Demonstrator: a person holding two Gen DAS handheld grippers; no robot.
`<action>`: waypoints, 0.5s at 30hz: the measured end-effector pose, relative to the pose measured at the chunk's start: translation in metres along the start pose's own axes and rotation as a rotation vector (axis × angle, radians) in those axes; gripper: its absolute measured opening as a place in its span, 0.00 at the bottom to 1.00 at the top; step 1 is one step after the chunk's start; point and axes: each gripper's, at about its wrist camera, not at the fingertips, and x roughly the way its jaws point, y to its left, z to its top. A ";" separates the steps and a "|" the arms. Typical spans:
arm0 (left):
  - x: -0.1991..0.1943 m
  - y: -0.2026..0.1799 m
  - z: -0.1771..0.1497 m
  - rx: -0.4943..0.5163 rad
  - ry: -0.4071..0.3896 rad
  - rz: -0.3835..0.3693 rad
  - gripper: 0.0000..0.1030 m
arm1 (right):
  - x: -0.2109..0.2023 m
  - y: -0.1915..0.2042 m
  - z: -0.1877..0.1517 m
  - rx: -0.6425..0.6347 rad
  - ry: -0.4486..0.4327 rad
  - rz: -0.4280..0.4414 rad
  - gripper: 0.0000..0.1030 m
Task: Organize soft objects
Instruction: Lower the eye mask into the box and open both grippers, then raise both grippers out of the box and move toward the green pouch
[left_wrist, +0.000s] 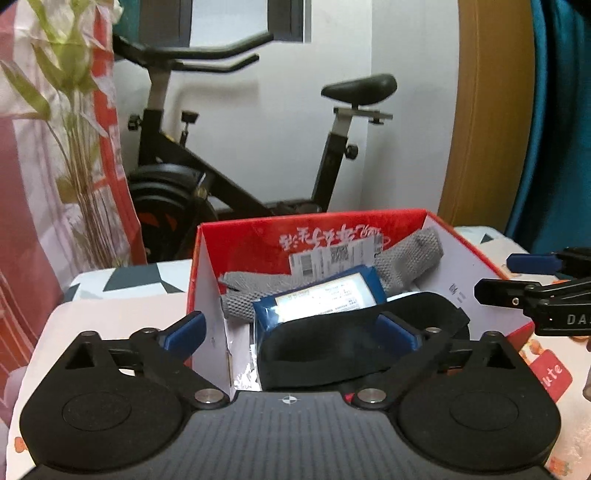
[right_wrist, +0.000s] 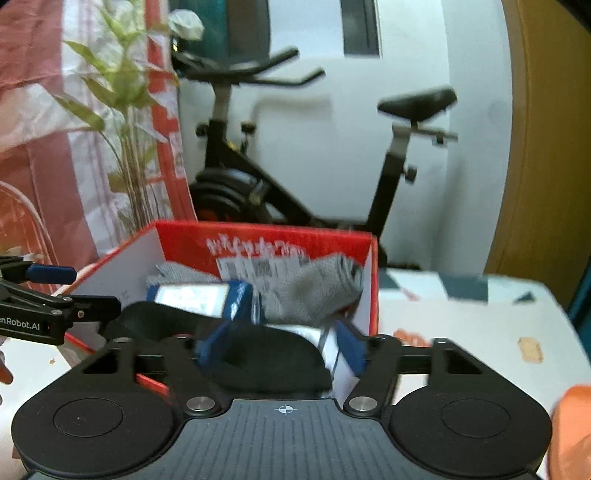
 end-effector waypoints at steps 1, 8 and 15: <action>-0.005 0.000 -0.002 -0.016 -0.014 0.006 1.00 | -0.005 0.001 0.001 -0.005 -0.013 0.000 0.79; -0.034 0.001 -0.013 -0.119 -0.045 0.006 1.00 | -0.037 -0.004 0.000 0.048 -0.097 0.009 1.00; -0.054 -0.006 -0.017 -0.143 -0.090 0.102 1.00 | -0.046 -0.012 -0.009 0.105 -0.097 -0.006 1.00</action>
